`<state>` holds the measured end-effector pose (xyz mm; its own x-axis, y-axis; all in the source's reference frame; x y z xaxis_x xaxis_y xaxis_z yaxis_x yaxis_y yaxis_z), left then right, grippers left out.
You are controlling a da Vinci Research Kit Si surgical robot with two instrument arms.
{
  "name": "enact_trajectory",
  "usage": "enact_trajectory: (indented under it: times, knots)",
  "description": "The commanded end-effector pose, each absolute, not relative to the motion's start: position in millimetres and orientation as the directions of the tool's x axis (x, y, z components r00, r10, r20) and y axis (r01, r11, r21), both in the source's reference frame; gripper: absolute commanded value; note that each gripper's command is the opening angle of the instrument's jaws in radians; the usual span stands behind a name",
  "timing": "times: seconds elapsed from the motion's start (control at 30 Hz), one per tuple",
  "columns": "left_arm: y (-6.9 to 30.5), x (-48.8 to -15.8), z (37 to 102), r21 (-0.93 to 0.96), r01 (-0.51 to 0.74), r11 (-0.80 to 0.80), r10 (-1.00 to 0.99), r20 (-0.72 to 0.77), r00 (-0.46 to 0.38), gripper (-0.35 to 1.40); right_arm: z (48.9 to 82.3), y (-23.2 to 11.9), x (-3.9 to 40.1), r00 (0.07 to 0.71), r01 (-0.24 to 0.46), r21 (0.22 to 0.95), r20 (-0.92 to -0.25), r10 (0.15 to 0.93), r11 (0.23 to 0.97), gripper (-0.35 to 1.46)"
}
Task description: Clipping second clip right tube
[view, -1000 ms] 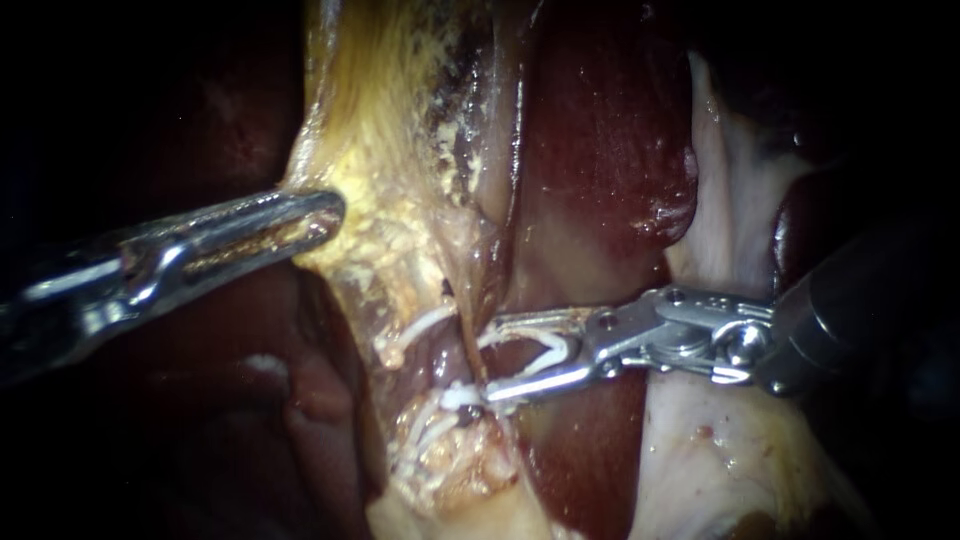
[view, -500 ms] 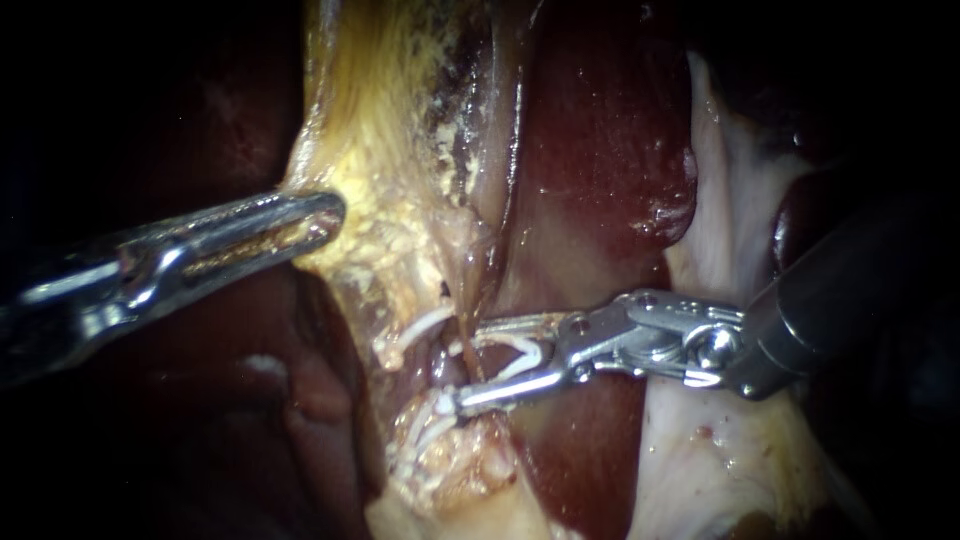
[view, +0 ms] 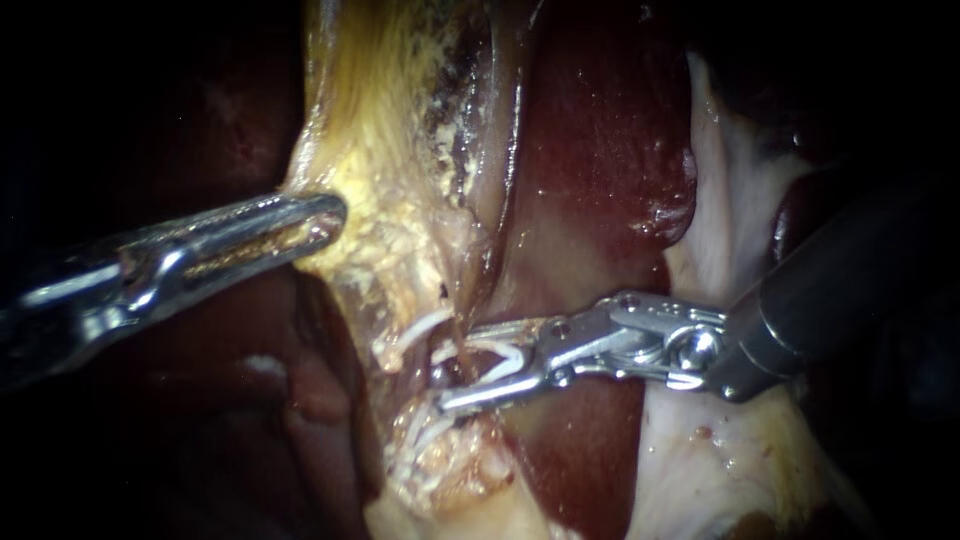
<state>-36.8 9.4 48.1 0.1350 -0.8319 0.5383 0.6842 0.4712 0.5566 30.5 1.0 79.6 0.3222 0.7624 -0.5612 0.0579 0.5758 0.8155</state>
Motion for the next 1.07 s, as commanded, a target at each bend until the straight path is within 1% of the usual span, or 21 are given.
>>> enact_trajectory:
  times: [0.03,0.27,0.33,0.37,0.4,0.47,0.5,0.77,1.07]
  knots:
    - [9.4,-36.8,48.1,0.557,0.684,0.471,-0.832,0.538,0.135,-0.35,79.6,0.9,30.6,0.323,0.059,0.819,-0.556,0.766,0.57,0.39]
    - [9.3,-36.9,48.0,0.554,0.687,0.47,-0.832,0.539,0.134,-0.35,79.8,0.8,30.9,0.328,0.06,0.822,-0.552,0.767,0.566,0.37]
    - [9.2,-36.9,47.9,0.556,0.686,0.47,-0.832,0.538,0.134,-0.35,79.8,0.8,30.8,0.33,0.059,0.832,-0.538,0.776,0.552,0.32]
    - [9.2,-37.0,47.8,0.555,0.686,0.47,-0.832,0.538,0.134,-0.35,79.7,0.7,30.7,0.331,0.055,0.845,-0.519,0.788,0.533,0.25]
    - [9.2,-37.0,47.8,0.555,0.686,0.47,-0.832,0.538,0.134,-0.35,79.6,0.6,30.3,0.333,0.057,0.857,-0.5,0.799,0.513,0.02]
    - [9.2,-37.0,47.8,0.555,0.686,0.47,-0.832,0.538,0.134,-0.35,79.5,0.6,29.8,0.329,0.044,0.861,-0.491,0.807,0.506,-0.3]
    - [9.2,-36.9,47.8,0.555,0.686,0.47,-0.832,0.538,0.134,-0.35,79.3,0.7,29.6,0.326,0.039,0.861,-0.49,0.808,0.507,-0.35]
    - [9.2,-37.0,47.8,0.555,0.686,0.47,-0.832,0.538,0.134,-0.35,79.5,1.0,29.1,0.324,0.022,0.875,-0.464,0.824,0.484,-0.35]
    - [9.2,-37.0,47.8,0.556,0.686,0.47,-0.832,0.538,0.134,-0.35,79.6,0.9,29.1,0.327,0.017,0.88,-0.454,0.829,0.475,-0.35]
